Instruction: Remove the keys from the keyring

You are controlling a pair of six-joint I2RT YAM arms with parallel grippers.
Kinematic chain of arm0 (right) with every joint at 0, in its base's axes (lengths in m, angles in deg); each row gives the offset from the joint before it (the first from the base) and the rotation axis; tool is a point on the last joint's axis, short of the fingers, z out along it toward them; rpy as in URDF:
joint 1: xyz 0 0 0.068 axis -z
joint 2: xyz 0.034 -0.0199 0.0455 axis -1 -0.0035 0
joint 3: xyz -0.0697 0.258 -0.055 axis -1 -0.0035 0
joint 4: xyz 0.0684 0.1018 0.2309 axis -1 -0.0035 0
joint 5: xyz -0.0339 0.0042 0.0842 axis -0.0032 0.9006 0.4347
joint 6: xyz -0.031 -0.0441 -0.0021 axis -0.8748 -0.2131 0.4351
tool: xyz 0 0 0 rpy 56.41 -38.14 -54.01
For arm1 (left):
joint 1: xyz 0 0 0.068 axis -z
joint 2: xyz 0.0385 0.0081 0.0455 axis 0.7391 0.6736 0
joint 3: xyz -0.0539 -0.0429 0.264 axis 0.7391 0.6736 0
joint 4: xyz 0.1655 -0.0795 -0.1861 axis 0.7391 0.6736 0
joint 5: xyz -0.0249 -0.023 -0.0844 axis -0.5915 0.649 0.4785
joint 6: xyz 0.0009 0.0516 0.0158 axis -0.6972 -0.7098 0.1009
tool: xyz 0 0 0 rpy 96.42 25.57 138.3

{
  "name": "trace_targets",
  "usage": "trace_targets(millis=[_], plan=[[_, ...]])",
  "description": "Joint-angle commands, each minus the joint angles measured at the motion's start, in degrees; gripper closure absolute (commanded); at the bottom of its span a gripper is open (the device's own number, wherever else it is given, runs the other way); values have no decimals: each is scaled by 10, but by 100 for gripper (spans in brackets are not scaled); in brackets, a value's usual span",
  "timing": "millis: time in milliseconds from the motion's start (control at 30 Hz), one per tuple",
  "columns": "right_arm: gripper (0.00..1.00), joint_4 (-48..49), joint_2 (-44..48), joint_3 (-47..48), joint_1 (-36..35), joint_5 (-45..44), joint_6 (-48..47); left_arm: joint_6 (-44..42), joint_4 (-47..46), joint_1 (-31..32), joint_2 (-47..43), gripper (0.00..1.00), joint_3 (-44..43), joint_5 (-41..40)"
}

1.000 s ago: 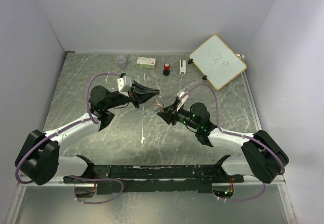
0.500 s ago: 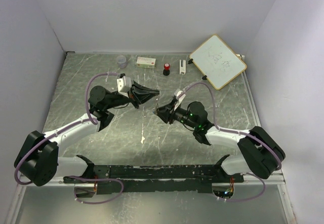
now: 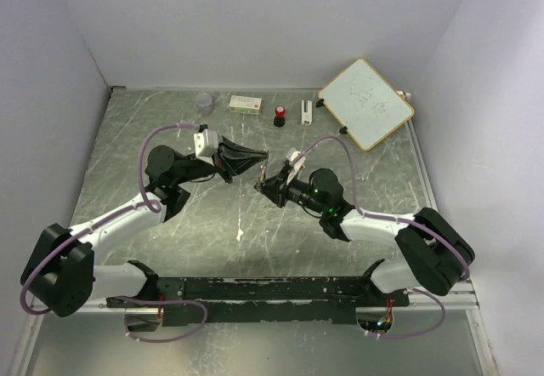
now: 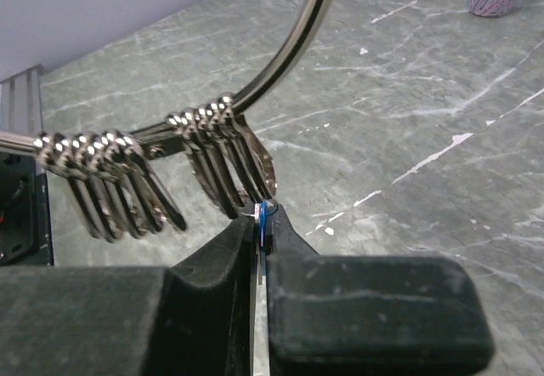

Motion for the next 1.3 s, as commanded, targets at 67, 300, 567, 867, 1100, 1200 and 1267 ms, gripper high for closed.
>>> trace_targets(millis=[67, 300, 567, 867, 1100, 1200, 1267], plan=[[100, -3, -3, 18, -12, -16, -7, -15, -6, 6, -24, 93, 8, -25], [100, -187, 51, 65, -42, -115, -33, -42, 88, 6, -32, 77, 1, -130], [100, -553, 96, 223, -139, -436, -44, -63, 160, 5, -34, 63, 17, -282], [100, -805, 24, 397, -181, -618, 1, -63, 181, 6, -27, 57, 22, -353], [100, -1041, -107, 567, -184, -621, 68, -61, 178, 5, -29, 57, 27, -375], [100, -1093, -137, 620, -193, -563, 76, -61, 193, 5, -26, 57, 20, -380], [100, -1085, -122, 632, -204, -540, 72, -63, 199, 5, -27, 57, 18, -384]])
